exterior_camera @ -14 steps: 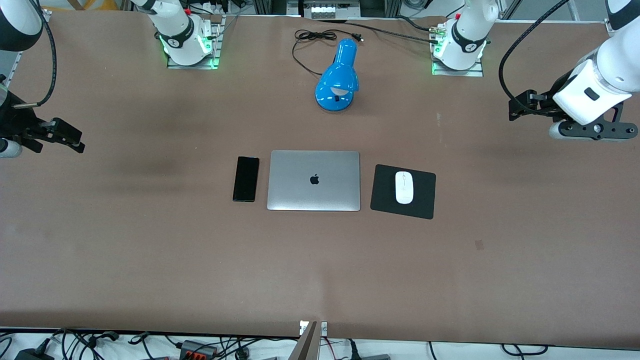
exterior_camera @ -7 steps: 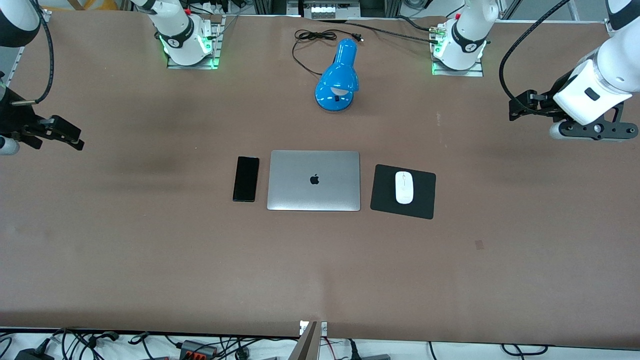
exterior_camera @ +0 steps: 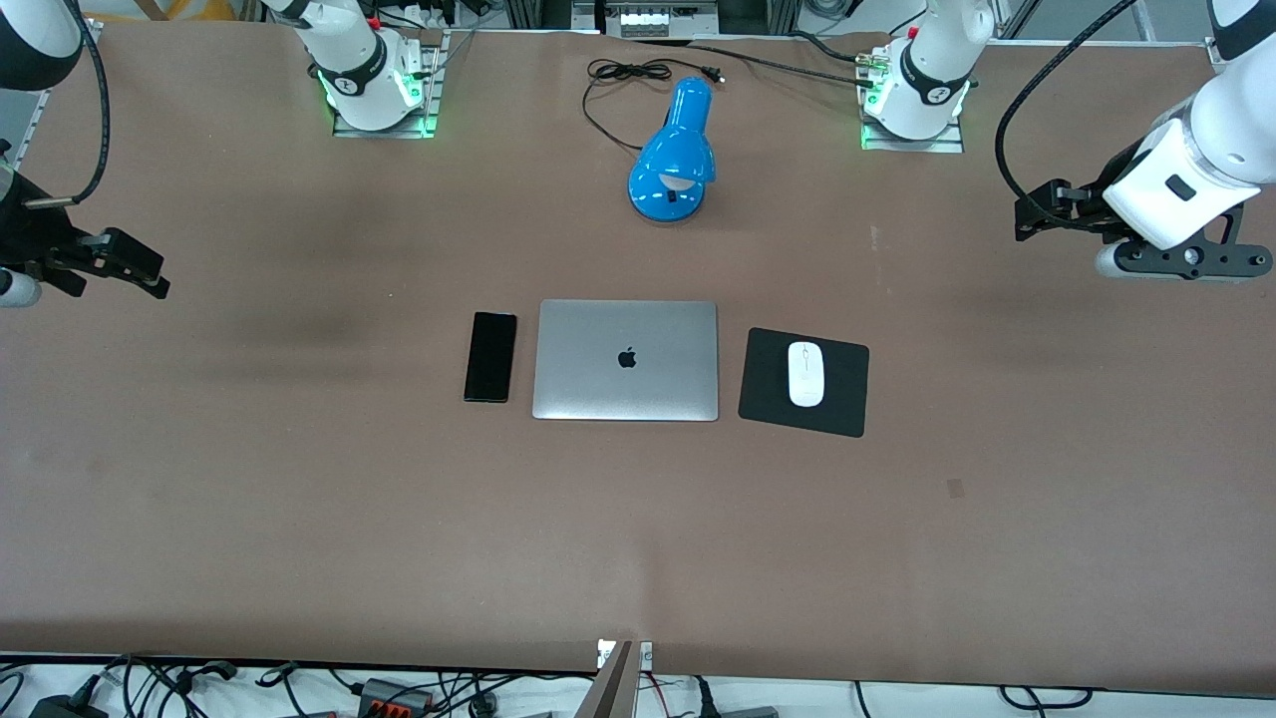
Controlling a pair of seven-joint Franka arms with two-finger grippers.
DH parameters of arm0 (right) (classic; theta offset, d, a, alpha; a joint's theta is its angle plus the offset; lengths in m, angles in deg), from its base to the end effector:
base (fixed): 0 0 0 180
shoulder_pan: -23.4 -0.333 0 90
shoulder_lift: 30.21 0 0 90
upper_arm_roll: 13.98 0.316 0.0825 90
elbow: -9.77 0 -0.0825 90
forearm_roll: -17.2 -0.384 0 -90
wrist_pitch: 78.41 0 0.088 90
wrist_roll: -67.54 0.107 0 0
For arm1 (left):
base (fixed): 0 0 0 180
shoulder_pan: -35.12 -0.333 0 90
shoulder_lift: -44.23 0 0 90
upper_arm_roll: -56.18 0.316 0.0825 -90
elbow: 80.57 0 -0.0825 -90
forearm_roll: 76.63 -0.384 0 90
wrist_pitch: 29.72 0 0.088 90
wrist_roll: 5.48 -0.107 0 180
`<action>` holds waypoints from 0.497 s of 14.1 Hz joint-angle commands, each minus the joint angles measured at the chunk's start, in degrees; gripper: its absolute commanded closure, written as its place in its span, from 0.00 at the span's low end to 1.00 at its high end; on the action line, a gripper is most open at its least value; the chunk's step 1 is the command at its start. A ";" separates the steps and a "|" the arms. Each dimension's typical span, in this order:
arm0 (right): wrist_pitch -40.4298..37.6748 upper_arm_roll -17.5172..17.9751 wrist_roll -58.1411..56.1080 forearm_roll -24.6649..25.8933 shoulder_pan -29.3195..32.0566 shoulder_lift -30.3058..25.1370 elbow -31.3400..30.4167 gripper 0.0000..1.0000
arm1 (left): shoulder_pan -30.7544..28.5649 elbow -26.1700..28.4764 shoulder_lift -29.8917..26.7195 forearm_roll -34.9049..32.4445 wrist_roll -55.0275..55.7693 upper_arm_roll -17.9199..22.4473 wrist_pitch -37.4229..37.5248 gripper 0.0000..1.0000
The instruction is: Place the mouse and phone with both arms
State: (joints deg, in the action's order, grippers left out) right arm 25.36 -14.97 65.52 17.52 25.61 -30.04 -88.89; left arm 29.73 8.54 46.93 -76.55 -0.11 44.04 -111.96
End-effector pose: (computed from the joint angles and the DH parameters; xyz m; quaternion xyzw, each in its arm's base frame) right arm 0.5715 -0.0324 0.5723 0.9990 -0.0097 0.0429 0.0047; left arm 0.5489 -0.0624 0.5955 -0.9965 0.0123 0.0830 0.0031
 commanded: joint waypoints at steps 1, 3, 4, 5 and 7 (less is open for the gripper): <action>-2.16 0.64 0.70 -0.23 0.87 -2.72 -1.10 0.00 | -0.49 0.54 -0.68 0.45 -1.15 -0.16 0.32 0.00; -3.13 0.64 0.70 -0.23 0.78 -2.81 -1.10 0.00 | -0.49 0.54 -0.68 0.45 -1.15 -0.16 0.32 0.00; -3.13 0.64 0.70 -0.32 0.78 -2.81 -1.10 0.00 | -0.58 0.54 -0.68 0.45 -1.15 -0.16 0.32 0.00; -3.13 0.64 0.61 -0.32 0.69 -2.81 -1.10 0.00 | -0.49 0.54 -0.68 0.45 -1.15 -0.16 0.32 0.00; -3.13 0.64 0.53 -0.23 0.69 -3.16 -1.10 0.00 | -0.49 0.54 -0.68 0.45 -1.15 -0.07 0.32 0.00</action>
State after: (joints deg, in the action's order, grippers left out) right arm 22.50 -14.97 65.52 17.52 25.73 -31.68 -88.89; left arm 29.72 8.54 46.93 -76.55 -0.11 44.04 -111.96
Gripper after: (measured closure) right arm 0.000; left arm 0.000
